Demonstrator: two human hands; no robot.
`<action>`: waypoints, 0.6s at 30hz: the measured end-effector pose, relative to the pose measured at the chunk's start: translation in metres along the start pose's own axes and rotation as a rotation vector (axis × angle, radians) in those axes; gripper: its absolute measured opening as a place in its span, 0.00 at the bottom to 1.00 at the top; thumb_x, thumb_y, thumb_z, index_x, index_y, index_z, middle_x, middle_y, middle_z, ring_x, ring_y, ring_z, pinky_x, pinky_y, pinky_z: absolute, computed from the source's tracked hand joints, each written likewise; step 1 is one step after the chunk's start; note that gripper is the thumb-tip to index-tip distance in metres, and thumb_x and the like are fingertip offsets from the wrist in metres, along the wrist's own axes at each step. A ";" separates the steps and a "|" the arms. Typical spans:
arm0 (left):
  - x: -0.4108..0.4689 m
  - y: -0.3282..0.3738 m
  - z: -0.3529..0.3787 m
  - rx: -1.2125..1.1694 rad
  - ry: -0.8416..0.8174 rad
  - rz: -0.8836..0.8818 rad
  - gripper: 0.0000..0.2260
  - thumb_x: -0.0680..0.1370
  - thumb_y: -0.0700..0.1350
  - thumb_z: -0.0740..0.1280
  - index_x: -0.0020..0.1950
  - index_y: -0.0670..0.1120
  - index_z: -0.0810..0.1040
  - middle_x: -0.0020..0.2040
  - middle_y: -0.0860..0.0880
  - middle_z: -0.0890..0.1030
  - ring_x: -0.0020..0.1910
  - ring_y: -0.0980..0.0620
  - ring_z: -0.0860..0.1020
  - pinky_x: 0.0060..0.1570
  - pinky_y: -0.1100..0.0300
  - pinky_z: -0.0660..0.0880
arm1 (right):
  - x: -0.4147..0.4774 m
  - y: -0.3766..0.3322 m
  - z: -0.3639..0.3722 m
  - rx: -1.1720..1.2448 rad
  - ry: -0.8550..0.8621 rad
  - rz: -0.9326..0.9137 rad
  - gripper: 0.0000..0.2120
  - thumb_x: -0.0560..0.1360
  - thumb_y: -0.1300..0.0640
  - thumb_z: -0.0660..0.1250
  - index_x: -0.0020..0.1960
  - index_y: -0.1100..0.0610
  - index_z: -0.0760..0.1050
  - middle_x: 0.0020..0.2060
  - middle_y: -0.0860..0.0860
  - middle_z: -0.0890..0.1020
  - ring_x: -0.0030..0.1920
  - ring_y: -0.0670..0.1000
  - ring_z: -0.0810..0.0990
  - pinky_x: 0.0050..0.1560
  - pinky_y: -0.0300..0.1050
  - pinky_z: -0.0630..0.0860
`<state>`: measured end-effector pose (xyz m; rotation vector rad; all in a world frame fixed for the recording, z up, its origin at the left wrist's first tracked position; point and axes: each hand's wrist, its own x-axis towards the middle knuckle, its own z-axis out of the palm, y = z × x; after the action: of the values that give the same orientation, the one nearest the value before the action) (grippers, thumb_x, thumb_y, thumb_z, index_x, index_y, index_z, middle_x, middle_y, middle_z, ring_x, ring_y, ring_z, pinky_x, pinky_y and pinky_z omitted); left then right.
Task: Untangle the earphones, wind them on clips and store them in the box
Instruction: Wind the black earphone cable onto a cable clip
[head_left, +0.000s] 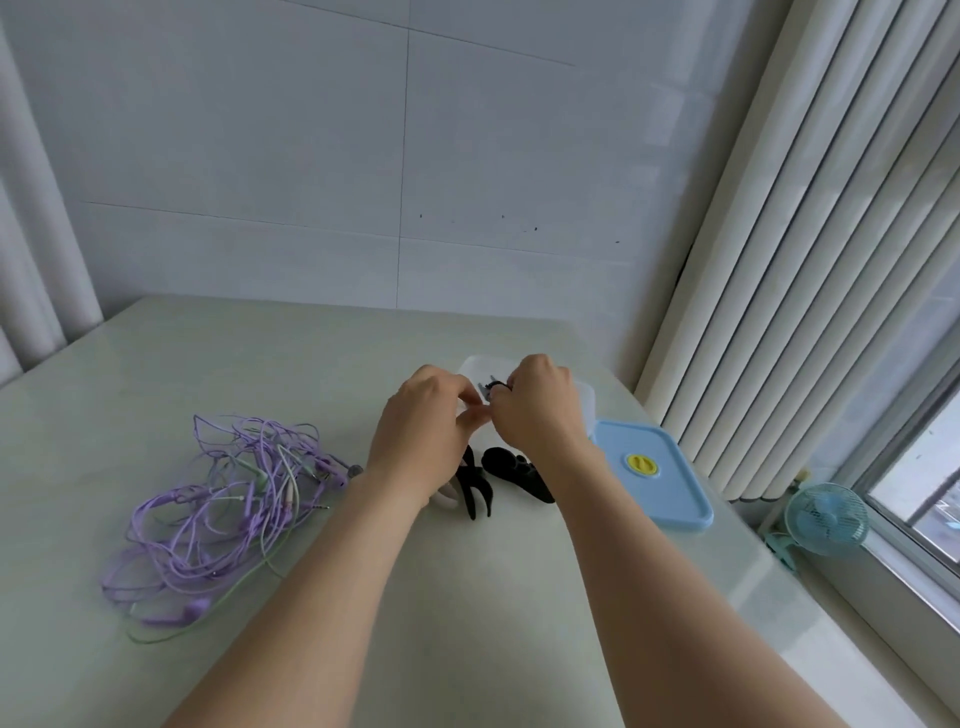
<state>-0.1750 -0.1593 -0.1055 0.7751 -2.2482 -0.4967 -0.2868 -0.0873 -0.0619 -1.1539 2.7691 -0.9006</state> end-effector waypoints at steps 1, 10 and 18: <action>-0.001 -0.001 -0.001 -0.010 0.015 -0.009 0.07 0.80 0.53 0.73 0.53 0.51 0.85 0.56 0.50 0.80 0.51 0.48 0.80 0.50 0.56 0.74 | 0.001 -0.005 0.001 0.012 -0.015 0.010 0.16 0.79 0.60 0.65 0.35 0.58 0.64 0.32 0.53 0.71 0.30 0.52 0.67 0.28 0.45 0.59; 0.004 -0.015 -0.020 -0.015 -0.086 -0.313 0.27 0.71 0.59 0.75 0.61 0.50 0.66 0.58 0.54 0.75 0.59 0.46 0.73 0.57 0.47 0.73 | 0.006 -0.028 0.023 -0.058 -0.111 -0.006 0.12 0.82 0.54 0.56 0.41 0.57 0.66 0.41 0.53 0.74 0.41 0.57 0.73 0.48 0.50 0.69; 0.003 -0.015 -0.018 0.192 -0.392 -0.439 0.16 0.73 0.51 0.55 0.53 0.46 0.77 0.59 0.44 0.79 0.60 0.38 0.73 0.58 0.48 0.71 | -0.028 0.007 0.018 -0.032 0.209 -0.108 0.14 0.78 0.58 0.60 0.60 0.51 0.80 0.56 0.52 0.81 0.62 0.59 0.72 0.58 0.51 0.65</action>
<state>-0.1581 -0.1744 -0.0994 1.3874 -2.5109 -0.6932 -0.2672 -0.0746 -0.0864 -1.2959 2.9170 -1.0474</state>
